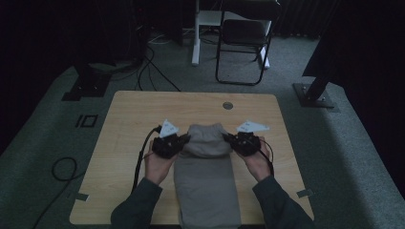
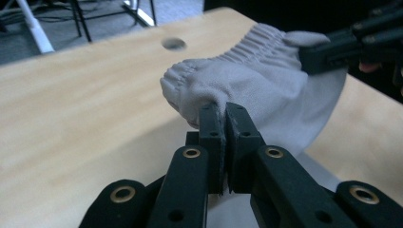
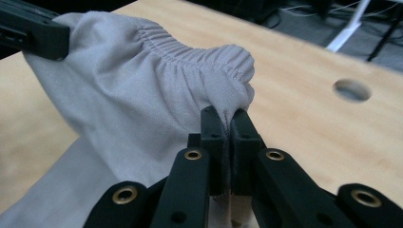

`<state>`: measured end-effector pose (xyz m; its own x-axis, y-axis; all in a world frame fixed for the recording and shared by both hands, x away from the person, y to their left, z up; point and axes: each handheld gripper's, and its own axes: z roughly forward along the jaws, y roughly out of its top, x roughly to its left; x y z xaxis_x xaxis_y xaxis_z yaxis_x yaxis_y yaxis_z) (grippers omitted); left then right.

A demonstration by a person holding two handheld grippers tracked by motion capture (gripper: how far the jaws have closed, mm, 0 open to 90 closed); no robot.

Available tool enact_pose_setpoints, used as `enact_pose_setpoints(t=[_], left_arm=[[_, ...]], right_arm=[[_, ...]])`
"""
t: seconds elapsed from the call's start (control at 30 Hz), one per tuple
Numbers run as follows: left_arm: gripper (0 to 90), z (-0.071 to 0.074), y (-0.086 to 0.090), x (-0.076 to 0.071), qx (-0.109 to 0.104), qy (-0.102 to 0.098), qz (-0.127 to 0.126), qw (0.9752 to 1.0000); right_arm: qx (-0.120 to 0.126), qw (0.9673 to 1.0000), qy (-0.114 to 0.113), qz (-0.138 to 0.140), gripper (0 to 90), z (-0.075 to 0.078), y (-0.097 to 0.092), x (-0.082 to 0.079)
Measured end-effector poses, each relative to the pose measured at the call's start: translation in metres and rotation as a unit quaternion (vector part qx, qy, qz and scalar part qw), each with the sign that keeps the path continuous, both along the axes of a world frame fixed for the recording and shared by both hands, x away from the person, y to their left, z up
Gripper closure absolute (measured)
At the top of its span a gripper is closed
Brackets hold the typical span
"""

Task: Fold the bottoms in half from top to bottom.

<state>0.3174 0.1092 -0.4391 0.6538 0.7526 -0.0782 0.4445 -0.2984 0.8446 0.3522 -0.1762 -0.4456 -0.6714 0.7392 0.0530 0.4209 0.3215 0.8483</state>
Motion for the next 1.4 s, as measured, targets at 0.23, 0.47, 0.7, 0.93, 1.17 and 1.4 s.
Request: enact_pose_setpoints(t=[0.23,0.47,0.7,0.93,1.17,1.4], left_arm=[[86.2,-0.058,-0.007,-0.063,0.026,0.069,-0.030,0.9968],[85.9,-0.107,-0.014,-0.084,0.061,0.112,-0.029,0.9914],[86.1,-0.110,-0.016,-0.085,0.072,0.085,-0.020,0.9936],[86.2,-0.111,-0.014,-0.075,0.068,0.080,-0.010,0.9944],[86.1,-0.110,-0.013,-0.046,0.076,0.073,0.012,0.9944],[86.1,-0.110,-0.012,-0.001,0.090,0.061,0.041,0.9932]], right_arm=[[-0.026,0.9977,0.053,0.033,87.3,-0.044,-0.008,-0.059],[-0.090,0.9888,0.108,0.050,86.7,-0.095,-0.004,-0.094],[-0.105,0.9890,0.097,0.041,86.4,-0.097,0.003,-0.089],[-0.105,0.9899,0.087,0.036,86.3,-0.098,0.008,-0.077],[-0.104,0.9910,0.081,0.023,86.3,-0.099,0.015,-0.050],[-0.108,0.9915,0.073,0.008,86.3,-0.099,0.024,-0.011]])
